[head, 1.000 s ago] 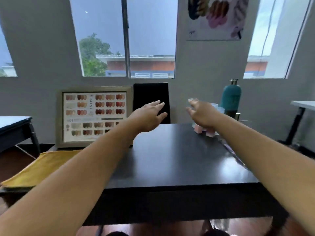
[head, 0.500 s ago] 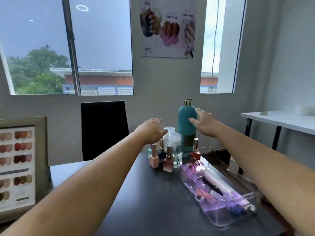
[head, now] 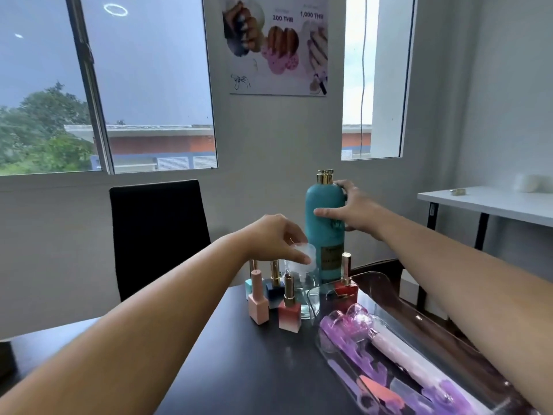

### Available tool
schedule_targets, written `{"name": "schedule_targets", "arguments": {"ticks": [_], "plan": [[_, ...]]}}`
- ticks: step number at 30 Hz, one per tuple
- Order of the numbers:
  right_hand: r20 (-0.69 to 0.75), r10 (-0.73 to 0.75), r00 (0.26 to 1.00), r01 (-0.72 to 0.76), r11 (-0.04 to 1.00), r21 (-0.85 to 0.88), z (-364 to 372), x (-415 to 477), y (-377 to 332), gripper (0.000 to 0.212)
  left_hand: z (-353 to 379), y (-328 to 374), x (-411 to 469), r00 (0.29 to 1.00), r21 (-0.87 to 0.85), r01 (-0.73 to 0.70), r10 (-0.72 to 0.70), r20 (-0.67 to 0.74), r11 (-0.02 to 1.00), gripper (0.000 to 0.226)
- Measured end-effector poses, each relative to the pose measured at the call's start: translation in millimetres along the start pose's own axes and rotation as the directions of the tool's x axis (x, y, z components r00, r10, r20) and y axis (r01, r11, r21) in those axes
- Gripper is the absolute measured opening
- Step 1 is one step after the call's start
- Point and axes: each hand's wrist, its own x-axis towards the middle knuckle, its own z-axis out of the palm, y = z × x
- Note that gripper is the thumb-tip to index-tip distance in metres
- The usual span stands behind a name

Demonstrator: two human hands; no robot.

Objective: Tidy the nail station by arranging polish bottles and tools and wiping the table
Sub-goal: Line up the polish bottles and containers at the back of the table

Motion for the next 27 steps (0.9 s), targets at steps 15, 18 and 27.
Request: {"name": "schedule_targets", "arguments": {"ticks": [15, 18, 27], "plan": [[0.043, 0.094, 0.995, -0.090, 0.992, -0.093, 1, 12, -3, 0.076, -8, -21, 41, 0.977, -0.015, 0.196, -0.194, 0.084, 0.981, 0.044], [0.029, 0.103, 0.994, -0.099, 0.990, -0.103, 3, 17, -3, 0.078, -3, -22, 48, 0.982, -0.025, 0.188, -0.187, 0.037, 0.982, 0.041], [0.024, 0.125, 0.992, -0.123, 0.989, -0.083, 4, 26, 0, 0.079, 4, -19, 58, 0.978, -0.009, 0.205, -0.205, -0.032, 0.979, 0.046]]}}
